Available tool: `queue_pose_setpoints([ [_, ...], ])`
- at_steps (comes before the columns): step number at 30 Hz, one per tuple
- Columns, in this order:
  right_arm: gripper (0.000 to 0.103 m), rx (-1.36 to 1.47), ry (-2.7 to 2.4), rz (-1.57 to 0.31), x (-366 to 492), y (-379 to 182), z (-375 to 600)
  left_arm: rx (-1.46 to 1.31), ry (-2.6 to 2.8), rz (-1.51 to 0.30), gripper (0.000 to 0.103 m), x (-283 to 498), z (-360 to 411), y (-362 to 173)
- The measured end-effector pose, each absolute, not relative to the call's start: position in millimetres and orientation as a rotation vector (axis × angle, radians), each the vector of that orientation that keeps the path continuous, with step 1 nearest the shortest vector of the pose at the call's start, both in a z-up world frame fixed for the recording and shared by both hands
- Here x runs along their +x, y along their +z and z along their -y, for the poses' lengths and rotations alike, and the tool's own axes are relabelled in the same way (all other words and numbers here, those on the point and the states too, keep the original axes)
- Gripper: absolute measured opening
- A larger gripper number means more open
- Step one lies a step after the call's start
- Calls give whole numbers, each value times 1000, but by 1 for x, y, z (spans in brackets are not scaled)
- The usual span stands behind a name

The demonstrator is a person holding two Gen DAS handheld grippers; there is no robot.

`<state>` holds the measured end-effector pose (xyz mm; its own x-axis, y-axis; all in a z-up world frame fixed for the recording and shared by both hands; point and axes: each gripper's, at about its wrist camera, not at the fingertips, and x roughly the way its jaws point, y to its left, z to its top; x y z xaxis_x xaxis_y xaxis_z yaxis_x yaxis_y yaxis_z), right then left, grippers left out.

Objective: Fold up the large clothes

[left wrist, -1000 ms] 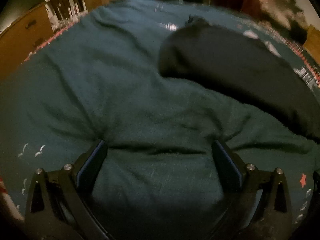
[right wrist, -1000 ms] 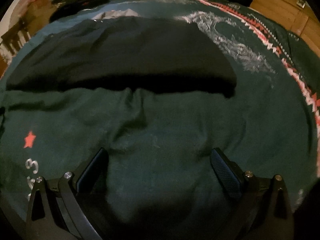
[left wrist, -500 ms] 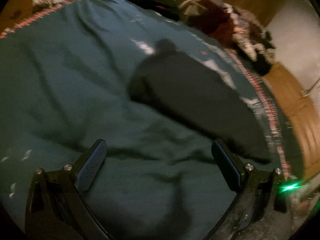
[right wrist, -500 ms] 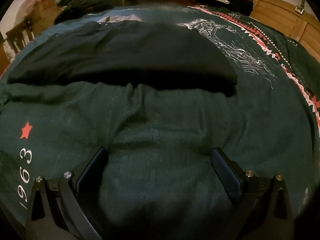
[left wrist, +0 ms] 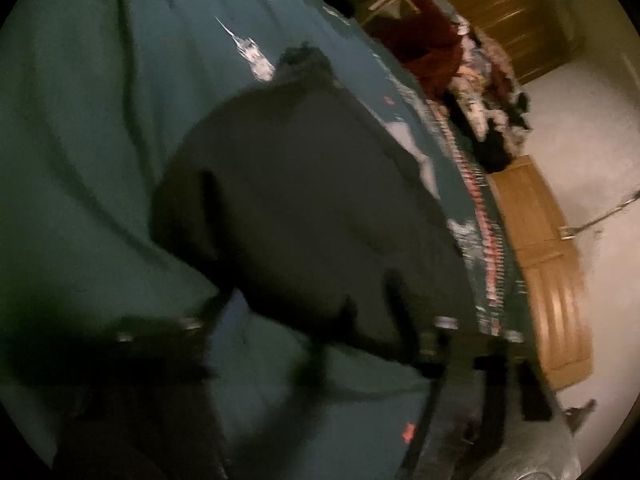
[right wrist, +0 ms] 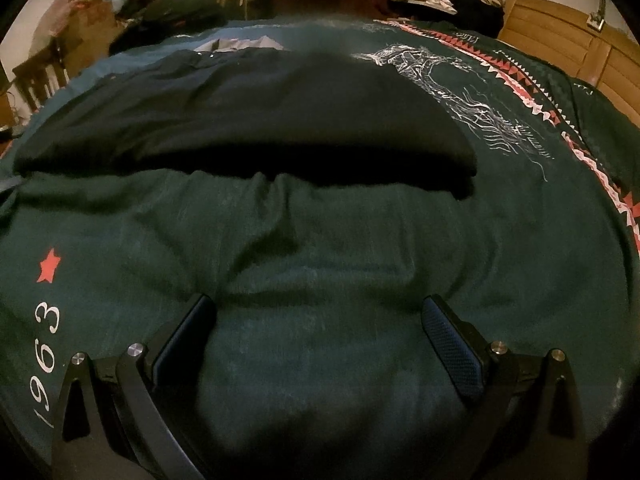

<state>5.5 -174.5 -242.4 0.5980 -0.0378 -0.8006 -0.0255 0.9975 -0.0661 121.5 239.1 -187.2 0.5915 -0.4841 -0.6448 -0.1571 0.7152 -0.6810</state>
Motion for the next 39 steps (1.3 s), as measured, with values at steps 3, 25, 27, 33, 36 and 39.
queue_pose_setpoints([
  [3, 103, -78, -10, -914, 6, -243, 174, -842, -179, -944, 13, 133, -258, -199],
  [25, 103, -84, -18, -891, 5, -244, 172, -747, -35, -829, 66, 115, -257, -183],
  [27, 103, -86, -18, -904, 5, -242, 172, -727, -26, -828, 56, 122, -256, -183],
  [33, 100, -124, 46, -982, 3, -216, 161, -694, -10, -826, 13, 130, -252, -189],
  [36, 100, -116, 114, -953, -2, -185, 148, -687, -14, -816, 17, 131, -251, -194],
  [39, 101, -55, 185, -929, 14, -154, 135, -708, -18, -806, 16, 135, -254, -196],
])
